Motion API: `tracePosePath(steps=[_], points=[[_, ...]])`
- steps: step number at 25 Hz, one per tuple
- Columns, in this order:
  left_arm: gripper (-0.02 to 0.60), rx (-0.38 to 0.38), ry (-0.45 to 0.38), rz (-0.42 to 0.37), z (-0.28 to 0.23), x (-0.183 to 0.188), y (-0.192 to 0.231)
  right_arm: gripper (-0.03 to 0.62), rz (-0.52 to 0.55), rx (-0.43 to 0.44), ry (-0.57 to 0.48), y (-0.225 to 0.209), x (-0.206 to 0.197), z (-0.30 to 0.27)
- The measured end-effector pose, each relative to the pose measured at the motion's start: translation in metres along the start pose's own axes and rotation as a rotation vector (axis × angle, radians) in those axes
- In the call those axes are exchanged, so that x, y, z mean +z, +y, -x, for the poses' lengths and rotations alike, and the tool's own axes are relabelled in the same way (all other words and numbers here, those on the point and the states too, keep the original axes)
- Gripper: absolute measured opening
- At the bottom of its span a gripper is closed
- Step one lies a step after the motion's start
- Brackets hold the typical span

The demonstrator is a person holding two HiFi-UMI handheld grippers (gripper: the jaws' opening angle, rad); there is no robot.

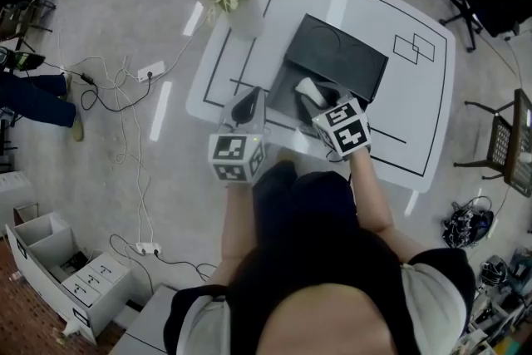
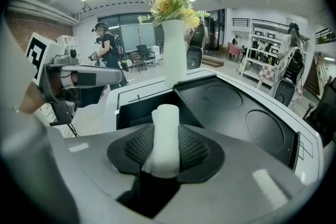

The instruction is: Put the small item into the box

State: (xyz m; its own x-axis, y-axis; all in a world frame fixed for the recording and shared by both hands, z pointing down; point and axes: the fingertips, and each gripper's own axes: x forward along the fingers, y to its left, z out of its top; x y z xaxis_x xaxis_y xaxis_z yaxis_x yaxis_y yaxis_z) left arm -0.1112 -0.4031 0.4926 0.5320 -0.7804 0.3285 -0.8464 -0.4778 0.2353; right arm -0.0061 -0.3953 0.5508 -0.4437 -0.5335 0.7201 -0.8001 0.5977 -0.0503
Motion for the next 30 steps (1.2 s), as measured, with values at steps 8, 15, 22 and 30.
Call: tracePosePath(steps=[8, 15, 22, 30], points=[[0.009, 0.017, 0.005, 0.005, 0.003, -0.001, 0.008, 0.141, 0.009, 0.024, 0.045, 0.005, -0.006, -0.015], [0.009, 0.031, 0.003, 0.012, 0.006, -0.002, 0.014, 0.141, -0.003, 0.043, 0.098, 0.005, -0.013, -0.024], [0.009, 0.043, 0.008, 0.016, 0.008, -0.003, 0.020, 0.141, 0.016, 0.078, 0.170, 0.006, -0.020, -0.031], [0.009, 0.046, 0.007, 0.018, 0.009, -0.002, 0.022, 0.141, 0.060, 0.102, 0.254, 0.012, -0.025, -0.037]])
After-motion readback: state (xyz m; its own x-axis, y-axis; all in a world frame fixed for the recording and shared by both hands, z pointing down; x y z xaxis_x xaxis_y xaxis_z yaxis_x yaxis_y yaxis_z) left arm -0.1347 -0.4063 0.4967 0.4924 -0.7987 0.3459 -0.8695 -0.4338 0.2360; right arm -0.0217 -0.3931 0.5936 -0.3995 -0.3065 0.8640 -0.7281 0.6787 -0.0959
